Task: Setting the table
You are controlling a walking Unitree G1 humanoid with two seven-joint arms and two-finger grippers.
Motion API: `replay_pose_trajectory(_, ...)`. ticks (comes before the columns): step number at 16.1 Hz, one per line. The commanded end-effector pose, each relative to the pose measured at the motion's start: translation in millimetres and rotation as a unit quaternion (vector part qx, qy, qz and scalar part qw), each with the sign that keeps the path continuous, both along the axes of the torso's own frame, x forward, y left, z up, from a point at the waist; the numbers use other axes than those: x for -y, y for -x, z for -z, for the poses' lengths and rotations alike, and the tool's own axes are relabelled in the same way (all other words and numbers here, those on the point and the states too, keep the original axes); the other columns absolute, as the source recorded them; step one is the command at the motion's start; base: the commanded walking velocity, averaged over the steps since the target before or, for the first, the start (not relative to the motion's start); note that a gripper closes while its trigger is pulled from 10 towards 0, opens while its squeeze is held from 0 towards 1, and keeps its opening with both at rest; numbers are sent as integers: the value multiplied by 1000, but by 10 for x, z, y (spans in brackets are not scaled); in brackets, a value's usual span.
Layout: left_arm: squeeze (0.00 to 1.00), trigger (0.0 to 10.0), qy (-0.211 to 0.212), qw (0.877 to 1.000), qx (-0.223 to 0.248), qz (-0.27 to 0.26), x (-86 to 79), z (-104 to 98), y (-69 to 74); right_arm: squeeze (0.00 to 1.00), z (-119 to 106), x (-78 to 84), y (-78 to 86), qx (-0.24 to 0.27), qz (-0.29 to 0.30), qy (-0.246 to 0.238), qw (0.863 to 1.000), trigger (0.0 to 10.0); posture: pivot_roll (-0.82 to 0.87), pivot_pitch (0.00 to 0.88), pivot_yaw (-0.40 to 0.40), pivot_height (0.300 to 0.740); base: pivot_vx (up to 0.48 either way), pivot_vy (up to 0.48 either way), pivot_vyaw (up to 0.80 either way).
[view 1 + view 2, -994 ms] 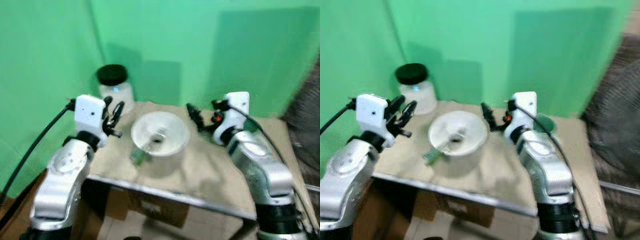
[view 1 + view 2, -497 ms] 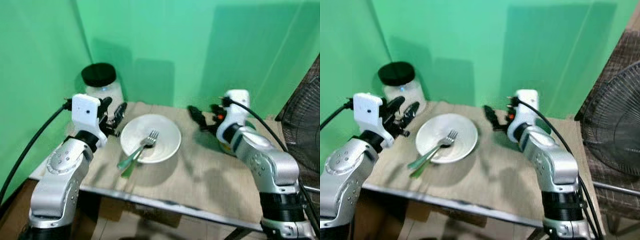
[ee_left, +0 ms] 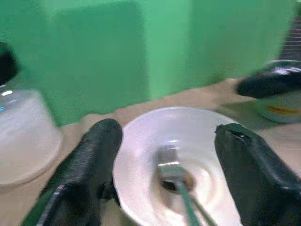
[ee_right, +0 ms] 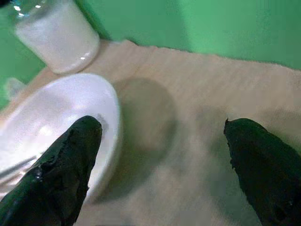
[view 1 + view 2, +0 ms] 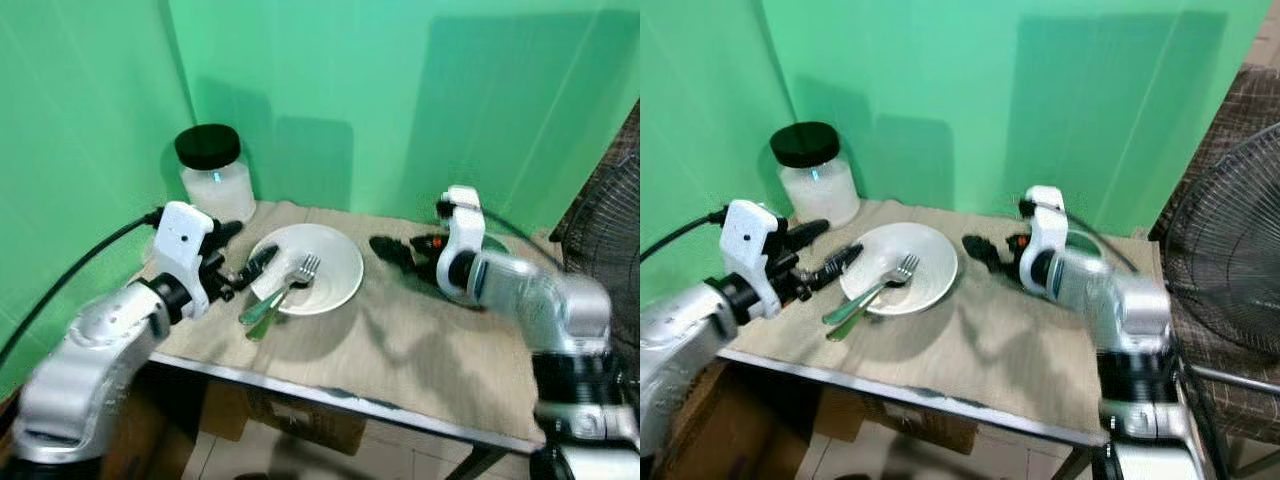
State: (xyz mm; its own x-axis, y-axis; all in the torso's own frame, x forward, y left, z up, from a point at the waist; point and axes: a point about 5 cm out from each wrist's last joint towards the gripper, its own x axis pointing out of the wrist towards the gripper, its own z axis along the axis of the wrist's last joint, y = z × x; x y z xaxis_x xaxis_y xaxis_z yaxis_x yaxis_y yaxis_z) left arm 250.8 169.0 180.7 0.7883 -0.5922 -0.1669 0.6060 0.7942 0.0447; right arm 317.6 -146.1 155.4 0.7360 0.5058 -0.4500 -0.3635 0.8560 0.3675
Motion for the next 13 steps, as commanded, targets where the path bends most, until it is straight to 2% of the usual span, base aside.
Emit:
replay_pose_trajectory(1,1000,10000,-2,999,0,35,51,-92,30,1000,-63,-12,-2,-10,-10,-1,1000,10000,92,0,4,740,0,0,0)
replay_pose_trajectory(4,1000,10000,-40,998,-25,53,8,-127,89,1000,-153,1,2,-28,-15,32,999,10000,84,0,-22,740,0,0,0)
replay_pose_trajectory(6,1000,10000,-55,997,-34,47,-34,-142,101,1000,-231,-15,16,-30,-20,45,998,10000,82,0,-25,740,0,0,0)
replay_pose_trajectory(8,1000,10000,-66,995,-49,55,-44,-127,154,1000,-245,1,48,-42,-18,89,995,10000,70,0,-28,740,0,0,0)
replay_pose_trajectory(10,1000,10000,-77,993,-63,68,-8,-85,208,1000,-256,-15,88,-57,-21,93,994,10000,64,0,-30,740,0,0,0)
replay_pose_trajectory(11,690,10000,-81,992,-65,70,3,-79,219,1000,-254,-50,119,-70,-30,89,993,10000,59,0,-28,740,0,0,0)
replay_pose_trajectory(12,482,10000,-86,992,-66,63,2,-69,211,337,-230,-90,147,-86,-39,84,992,10000,59,0,-30,740,0,0,0)
replay_pose_trajectory(13,322,10000,-88,992,-67,62,2,-64,208,0,-212,-113,156,-92,-43,81,992,10000,60,0,-28,740,0,0,0)
